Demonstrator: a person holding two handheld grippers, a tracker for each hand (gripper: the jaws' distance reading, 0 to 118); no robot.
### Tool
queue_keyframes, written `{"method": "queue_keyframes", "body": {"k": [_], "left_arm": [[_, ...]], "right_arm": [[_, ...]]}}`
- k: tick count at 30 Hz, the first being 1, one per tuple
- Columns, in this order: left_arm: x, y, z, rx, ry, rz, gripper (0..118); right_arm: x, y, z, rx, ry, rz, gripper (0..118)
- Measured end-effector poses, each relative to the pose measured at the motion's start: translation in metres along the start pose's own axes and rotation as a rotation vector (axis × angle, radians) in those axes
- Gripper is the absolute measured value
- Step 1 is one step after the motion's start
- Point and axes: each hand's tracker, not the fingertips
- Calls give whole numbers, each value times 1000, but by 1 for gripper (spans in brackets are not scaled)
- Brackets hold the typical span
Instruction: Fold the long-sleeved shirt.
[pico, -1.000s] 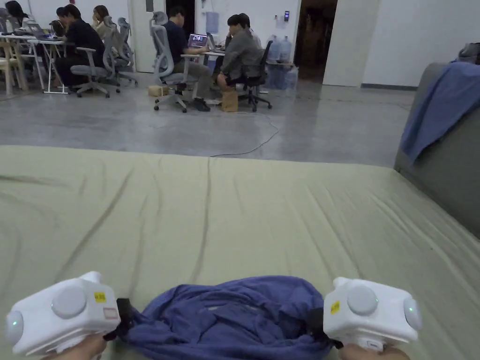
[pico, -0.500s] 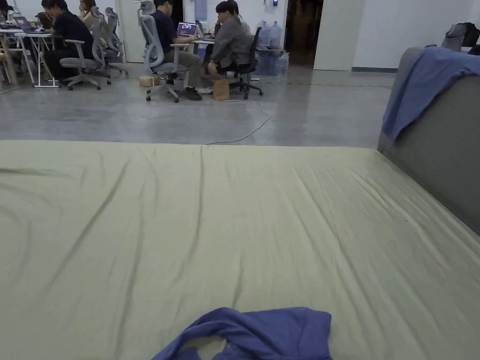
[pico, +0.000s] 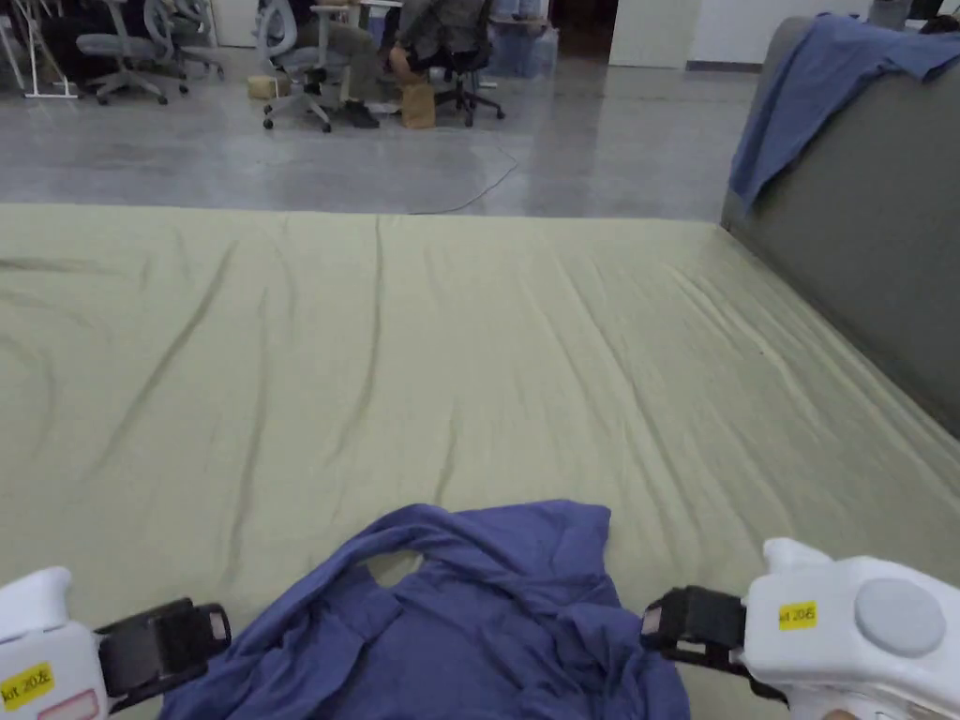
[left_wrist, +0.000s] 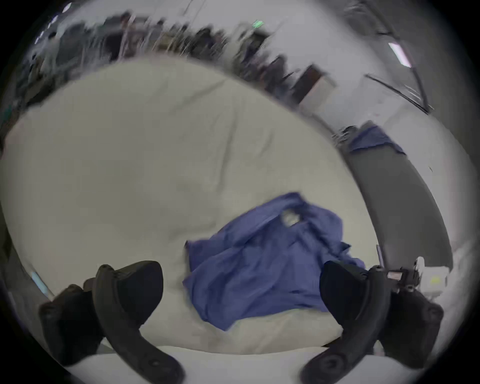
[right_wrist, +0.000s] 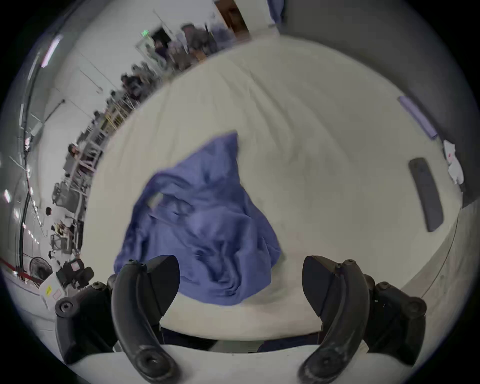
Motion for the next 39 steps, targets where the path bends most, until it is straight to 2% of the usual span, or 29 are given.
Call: {"method": "queue_keyframes", "body": {"k": [3, 5, 6, 7, 8, 9, 13, 14, 15, 16, 17, 18, 19, 21, 25, 26, 27, 28, 29, 30, 31, 32, 33, 34, 35, 36, 37, 39], "left_arm": [[33, -18, 25, -19, 69, -90, 118], [41, -39, 31, -103, 21, -150, 114], [43, -51, 36, -86, -51, -162, 95], [41, -60, 29, -127, -75, -164, 47], [44, -69, 25, -193, -80, -167, 0], [45, -76, 24, -206, -70, -175, 0], [51, -66, 5, -175, 3, -256, 0], [51, -58, -1, -163, 17, -258, 4], [54, -44, -11, -148, 37, -254, 27], [56, -32, -25, -136, 52, -244, 65], [58, -21, -41, -141, 69, -247, 116], [61, -9, -63, -178, 90, -248, 117], [66, 5, -82, -188, 49, -254, 116], [77, 27, -131, -208, 55, -295, 117], [104, 48, -239, -294, 157, -455, 116], [105, 47, -260, -324, 170, -482, 110], [101, 37, -281, -368, 198, -501, 96], [100, 33, -295, -410, 228, -511, 72], [99, 31, -302, -434, 227, -521, 68], [98, 33, -300, -447, 164, -504, 68], [102, 37, -291, -396, 198, -513, 68], [104, 43, -284, -376, 140, -498, 54], [104, 49, -276, -362, 94, -475, 25], [102, 57, -268, -322, 90, -453, 3], [111, 64, -258, -300, 96, -429, 3], [113, 72, -254, -292, 83, -413, 3], [114, 80, -249, -293, 52, -389, 3], [122, 87, -239, -304, 12, -361, 3]], "right_arm": [[-11, -25, 31, 110, 81, 9, 97], [-19, -49, 38, 104, 105, 80, 97], [-22, -61, 39, 102, 113, 119, 90], [-25, -73, 41, 114, 116, 171, 68], [-29, -83, 39, 109, 113, 219, 15], [-32, -91, 37, 73, 89, 271, 0], [-36, -104, 29, 22, 146, 305, 0], [-35, -104, 28, 24, 142, 307, 0], [-37, -102, 27, 24, 135, 310, 0], [-37, -100, 26, 24, 127, 312, 0], [-38, -99, 26, 27, 124, 310, 0], [-35, -98, 26, 33, 126, 304, 0], [-34, -97, 25, 38, 136, 292, 0], [-33, -94, 20, 35, 146, 270, 0], [-25, -92, 7, 7, 120, 220, 0], [-22, -91, 4, -2, 106, 208, 0], [-19, -88, 1, -11, 92, 194, 0], [-16, -86, -2, -20, 79, 177, 0], [-14, -83, -4, -26, 67, 161, 0], [-10, -81, -8, -31, 51, 141, 0], [-7, -78, -13, -34, 44, 125, 0], [-5, -76, -17, -37, 35, 101, 0], [-4, -73, -24, -45, 24, 57, 0], [-4, -70, -31, -48, 14, 22, 17], [-8, -71, -43, -68, 11, -23, 67], [-12, -72, -52, -108, -3, -50, 108], [-17, -77, -59, -72, 29, -97, 118], [-21, -85, -77, -176, 95, -130, 117]]}}
